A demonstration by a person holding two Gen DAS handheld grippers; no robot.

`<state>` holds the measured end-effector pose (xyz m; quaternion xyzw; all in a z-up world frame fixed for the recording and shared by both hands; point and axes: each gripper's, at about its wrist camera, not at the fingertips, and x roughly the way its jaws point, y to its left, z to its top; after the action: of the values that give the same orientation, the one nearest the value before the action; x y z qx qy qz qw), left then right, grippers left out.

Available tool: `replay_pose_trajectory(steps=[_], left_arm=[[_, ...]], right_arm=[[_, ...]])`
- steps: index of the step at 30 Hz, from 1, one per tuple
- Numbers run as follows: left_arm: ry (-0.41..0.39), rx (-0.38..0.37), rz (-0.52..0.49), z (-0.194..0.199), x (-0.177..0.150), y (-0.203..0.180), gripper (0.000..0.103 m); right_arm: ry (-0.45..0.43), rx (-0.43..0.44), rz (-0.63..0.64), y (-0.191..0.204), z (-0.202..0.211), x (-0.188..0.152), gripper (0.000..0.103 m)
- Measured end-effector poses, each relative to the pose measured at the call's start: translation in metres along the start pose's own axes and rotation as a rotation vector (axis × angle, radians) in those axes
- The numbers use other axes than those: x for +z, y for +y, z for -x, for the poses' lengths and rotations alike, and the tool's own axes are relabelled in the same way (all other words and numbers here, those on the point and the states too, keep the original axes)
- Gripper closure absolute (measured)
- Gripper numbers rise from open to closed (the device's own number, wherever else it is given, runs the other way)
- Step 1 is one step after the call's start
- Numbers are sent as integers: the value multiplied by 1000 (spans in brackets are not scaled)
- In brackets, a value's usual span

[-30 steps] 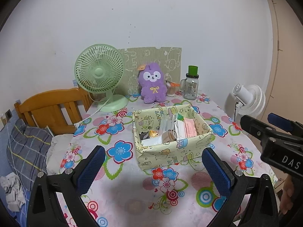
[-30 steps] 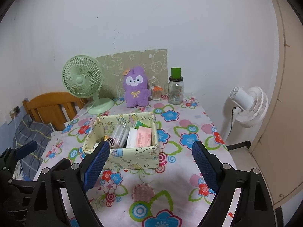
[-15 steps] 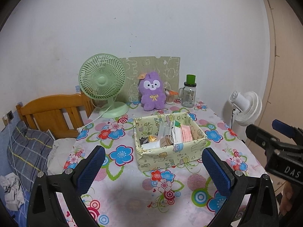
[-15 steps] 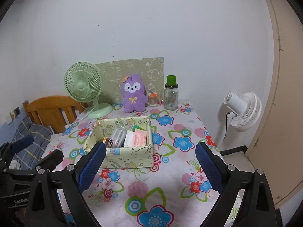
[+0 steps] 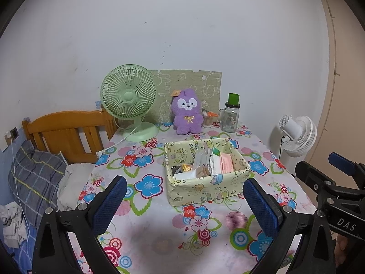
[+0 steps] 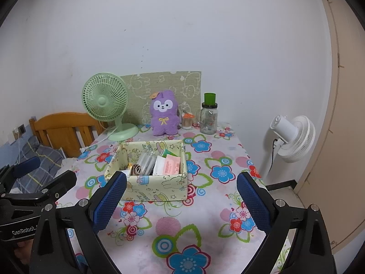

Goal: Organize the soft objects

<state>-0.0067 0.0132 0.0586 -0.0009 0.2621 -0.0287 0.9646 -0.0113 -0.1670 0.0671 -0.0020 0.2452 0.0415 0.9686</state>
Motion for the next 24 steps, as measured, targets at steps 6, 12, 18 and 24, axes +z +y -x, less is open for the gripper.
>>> replay_pose_trajectory(steps=[6, 12, 18, 24], left_arm=[[-2, 1, 2, 1, -1, 2, 0], [-25, -7, -4, 6, 1, 1, 0], [-26, -15, -8, 7, 0, 0, 0], [-27, -15, -11, 8, 1, -1, 0]], right_arm=[[-9, -1, 0, 2, 1, 2, 4], [-15, -3, -6, 3, 2, 2, 4], [-14, -5, -14, 2, 3, 2, 4], [-12, -5, -18, 1, 3, 2, 4]])
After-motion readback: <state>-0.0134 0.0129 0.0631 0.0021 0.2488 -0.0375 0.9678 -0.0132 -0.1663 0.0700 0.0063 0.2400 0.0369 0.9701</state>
